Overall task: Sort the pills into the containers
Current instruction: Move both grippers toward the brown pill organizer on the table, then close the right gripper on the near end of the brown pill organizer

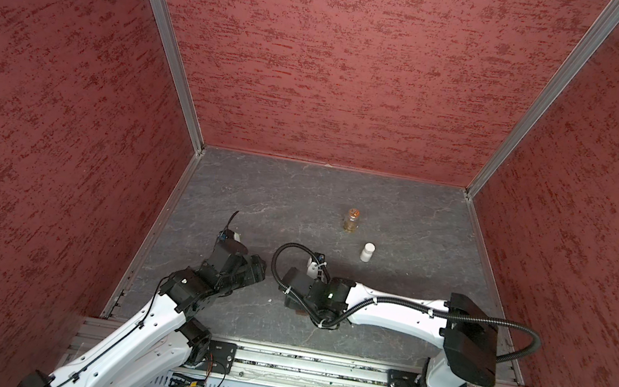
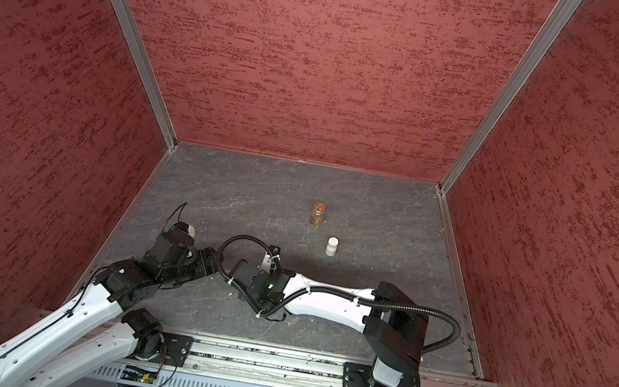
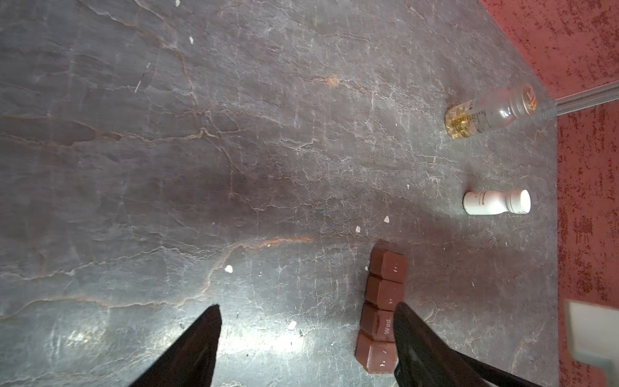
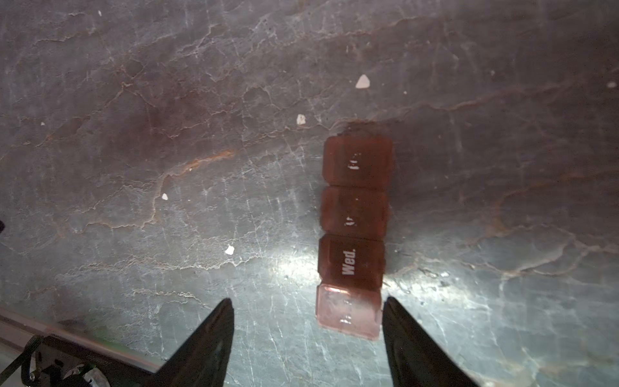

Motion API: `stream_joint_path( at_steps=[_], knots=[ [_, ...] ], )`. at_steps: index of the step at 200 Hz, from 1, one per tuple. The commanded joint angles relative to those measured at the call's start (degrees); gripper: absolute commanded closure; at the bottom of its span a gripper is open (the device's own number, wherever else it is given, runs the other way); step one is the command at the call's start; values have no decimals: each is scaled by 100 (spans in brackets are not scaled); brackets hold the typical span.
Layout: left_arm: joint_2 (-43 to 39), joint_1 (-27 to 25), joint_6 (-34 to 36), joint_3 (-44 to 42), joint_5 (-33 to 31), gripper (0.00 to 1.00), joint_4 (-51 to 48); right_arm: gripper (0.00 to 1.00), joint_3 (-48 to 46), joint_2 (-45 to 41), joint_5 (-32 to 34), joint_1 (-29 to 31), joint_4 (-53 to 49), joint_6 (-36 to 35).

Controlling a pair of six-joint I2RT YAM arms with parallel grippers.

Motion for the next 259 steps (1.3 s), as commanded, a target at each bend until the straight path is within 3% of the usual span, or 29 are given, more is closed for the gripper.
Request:
stream_joint_path(
  at_steps=[1, 120, 259],
  knots=[
    [-117, 170, 87, -155, 276, 19, 44, 28, -19, 52, 32, 17, -227, 304],
    [141, 321, 274, -228, 608, 14, 309, 29, 81, 552, -326, -36, -312, 356],
    [-25, 331, 335, -238, 598, 14, 185, 41, 571, 1004, -338, -71, -775, 163]
  ],
)
